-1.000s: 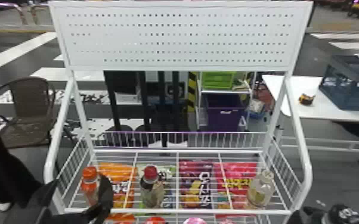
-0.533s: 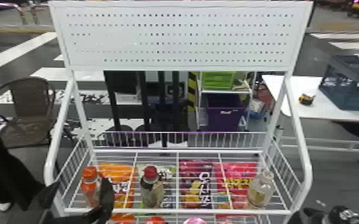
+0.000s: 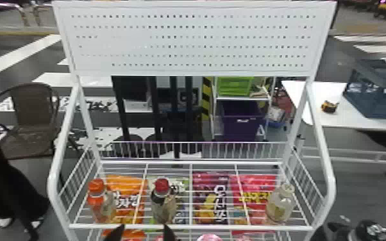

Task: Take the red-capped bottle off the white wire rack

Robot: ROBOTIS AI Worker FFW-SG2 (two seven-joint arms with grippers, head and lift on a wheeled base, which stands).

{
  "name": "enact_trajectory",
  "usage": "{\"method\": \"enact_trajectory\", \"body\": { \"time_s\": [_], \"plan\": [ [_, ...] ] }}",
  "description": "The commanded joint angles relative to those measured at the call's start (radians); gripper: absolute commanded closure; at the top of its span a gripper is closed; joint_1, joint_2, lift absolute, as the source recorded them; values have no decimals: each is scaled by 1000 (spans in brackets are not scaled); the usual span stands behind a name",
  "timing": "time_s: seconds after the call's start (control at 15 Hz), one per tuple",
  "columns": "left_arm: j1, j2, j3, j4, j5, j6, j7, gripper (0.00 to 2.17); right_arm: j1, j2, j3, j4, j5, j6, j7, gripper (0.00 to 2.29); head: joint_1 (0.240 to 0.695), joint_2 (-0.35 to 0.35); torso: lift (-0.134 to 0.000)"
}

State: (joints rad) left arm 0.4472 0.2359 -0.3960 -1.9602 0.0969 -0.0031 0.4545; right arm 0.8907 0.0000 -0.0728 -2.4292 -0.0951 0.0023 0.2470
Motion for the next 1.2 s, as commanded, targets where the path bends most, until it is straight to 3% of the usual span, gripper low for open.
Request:
{"method": "enact_trajectory", "body": {
  "time_s": [0.0,0.8,1.13],
  "plan": [
    [-64,-21,-46,107,1,-53,1,90,1,1,-1,-1,0,0,0,890,499,0,0],
    [-297,-102,-72,420,15,-102,-23,87,20,1,-18,-16,0,-3,0,890,499,0,0],
    [-374,-110,-78,495,23,-123,-13,87,28,1,-30,-18,0,-3,0,890,499,0,0]
  ]
}}
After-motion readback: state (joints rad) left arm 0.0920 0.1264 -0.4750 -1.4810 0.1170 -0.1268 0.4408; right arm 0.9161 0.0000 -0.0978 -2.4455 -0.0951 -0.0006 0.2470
